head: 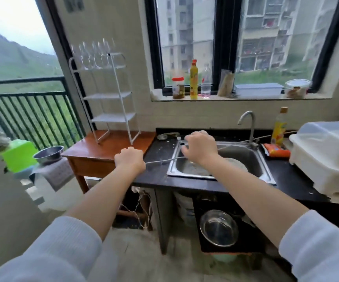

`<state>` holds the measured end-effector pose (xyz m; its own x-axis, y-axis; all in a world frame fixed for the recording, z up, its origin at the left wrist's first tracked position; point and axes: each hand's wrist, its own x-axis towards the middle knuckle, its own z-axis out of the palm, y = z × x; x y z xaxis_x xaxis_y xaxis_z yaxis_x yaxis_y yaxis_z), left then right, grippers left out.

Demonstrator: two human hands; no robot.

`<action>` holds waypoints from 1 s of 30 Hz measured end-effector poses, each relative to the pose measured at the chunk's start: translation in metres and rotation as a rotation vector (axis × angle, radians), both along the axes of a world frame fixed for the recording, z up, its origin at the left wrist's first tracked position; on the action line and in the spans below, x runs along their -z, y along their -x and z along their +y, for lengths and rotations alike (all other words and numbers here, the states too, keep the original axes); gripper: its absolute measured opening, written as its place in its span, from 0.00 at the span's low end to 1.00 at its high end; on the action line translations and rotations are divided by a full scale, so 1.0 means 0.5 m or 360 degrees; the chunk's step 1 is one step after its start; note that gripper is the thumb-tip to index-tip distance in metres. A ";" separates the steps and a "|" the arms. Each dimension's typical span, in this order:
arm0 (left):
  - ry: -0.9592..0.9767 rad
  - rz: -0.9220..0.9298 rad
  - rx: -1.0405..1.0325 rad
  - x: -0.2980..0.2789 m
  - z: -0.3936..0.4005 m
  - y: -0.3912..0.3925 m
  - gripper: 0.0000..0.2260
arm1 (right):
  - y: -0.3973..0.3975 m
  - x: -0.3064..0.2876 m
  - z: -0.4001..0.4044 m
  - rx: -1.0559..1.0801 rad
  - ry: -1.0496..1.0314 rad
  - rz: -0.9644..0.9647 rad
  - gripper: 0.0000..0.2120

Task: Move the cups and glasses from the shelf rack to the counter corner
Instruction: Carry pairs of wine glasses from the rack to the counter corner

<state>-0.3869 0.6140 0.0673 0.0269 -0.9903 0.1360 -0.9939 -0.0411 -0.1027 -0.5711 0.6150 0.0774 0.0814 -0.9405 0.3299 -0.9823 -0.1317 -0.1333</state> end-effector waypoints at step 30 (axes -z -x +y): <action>0.0632 0.0155 -0.0199 -0.375 -0.732 -0.530 0.12 | -0.529 -0.392 -0.800 -0.0500 0.0386 -0.0758 0.16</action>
<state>-0.1218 0.2481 0.2550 0.1753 -0.8499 0.4969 -0.9829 -0.1797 0.0395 -0.3064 0.2150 0.2736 0.1335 -0.7891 0.5995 -0.7317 -0.4865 -0.4774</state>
